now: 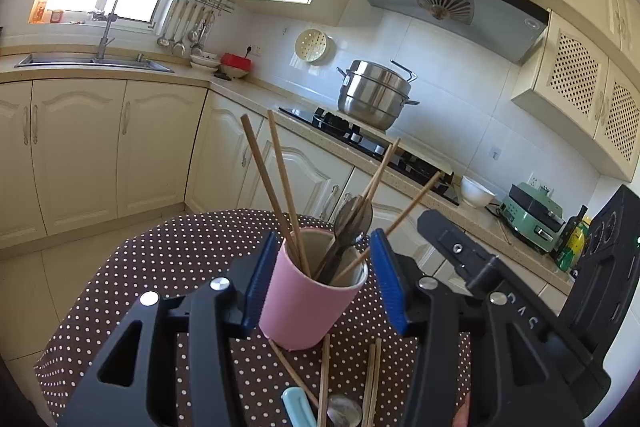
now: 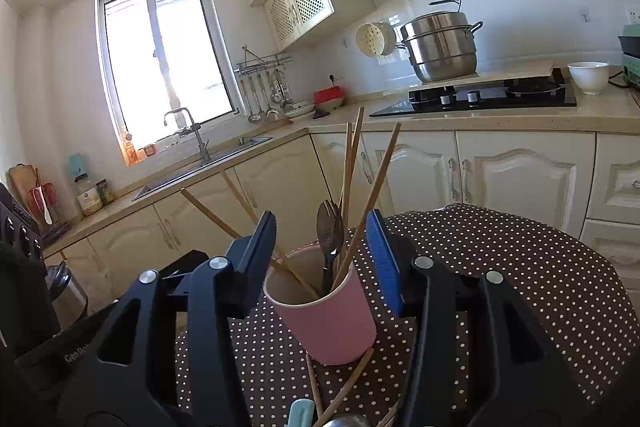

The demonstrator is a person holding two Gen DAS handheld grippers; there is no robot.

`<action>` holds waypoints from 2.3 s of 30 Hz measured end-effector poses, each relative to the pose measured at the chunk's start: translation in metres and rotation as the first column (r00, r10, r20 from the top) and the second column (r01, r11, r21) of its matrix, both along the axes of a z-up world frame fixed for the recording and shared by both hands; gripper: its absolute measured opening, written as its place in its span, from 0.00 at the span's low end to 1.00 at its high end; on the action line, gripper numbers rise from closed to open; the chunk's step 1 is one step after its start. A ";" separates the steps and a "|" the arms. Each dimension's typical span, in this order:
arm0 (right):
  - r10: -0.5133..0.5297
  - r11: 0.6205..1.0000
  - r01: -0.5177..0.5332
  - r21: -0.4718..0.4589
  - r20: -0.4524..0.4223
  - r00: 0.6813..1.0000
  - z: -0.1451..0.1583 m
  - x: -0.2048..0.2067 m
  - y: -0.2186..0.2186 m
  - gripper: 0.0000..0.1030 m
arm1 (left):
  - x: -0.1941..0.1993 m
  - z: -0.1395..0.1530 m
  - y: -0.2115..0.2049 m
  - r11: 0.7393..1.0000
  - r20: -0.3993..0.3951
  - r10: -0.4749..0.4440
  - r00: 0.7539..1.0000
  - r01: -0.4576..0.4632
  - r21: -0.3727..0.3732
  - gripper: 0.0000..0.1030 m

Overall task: Organize utensils
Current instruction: 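Move both open grippers back down to the utensil pile, then grasp a chopstick with the left gripper while the right grasps another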

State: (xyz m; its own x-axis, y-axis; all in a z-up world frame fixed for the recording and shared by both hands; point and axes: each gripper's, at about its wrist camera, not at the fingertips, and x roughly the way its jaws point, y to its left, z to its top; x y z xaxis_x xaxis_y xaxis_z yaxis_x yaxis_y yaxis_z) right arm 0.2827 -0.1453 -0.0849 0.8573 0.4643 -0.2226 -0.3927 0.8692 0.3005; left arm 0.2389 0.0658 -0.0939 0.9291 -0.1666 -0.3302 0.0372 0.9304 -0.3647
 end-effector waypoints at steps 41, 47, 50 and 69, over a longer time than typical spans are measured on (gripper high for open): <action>-0.065 0.981 -0.042 -0.188 -0.528 0.847 -0.109 0.006 -0.042 0.48 | 0.096 -0.122 -0.088 0.944 -0.655 -0.139 0.742 0.298 0.138 0.06; -0.078 0.964 -0.073 -0.255 -0.533 0.842 -0.120 0.003 -0.020 0.50 | 0.082 -0.108 -0.075 0.947 -0.612 -0.152 0.776 0.293 0.136 0.06; -0.094 0.950 -0.081 -0.300 -0.523 0.847 -0.121 0.003 -0.011 0.52 | 0.076 -0.105 -0.069 0.948 -0.605 -0.155 0.781 0.289 0.130 0.06; -0.141 0.917 -0.091 -0.389 -0.527 0.838 -0.124 -0.019 -0.001 0.52 | 0.052 -0.100 -0.068 0.948 -0.597 -0.168 0.784 0.295 0.121 0.06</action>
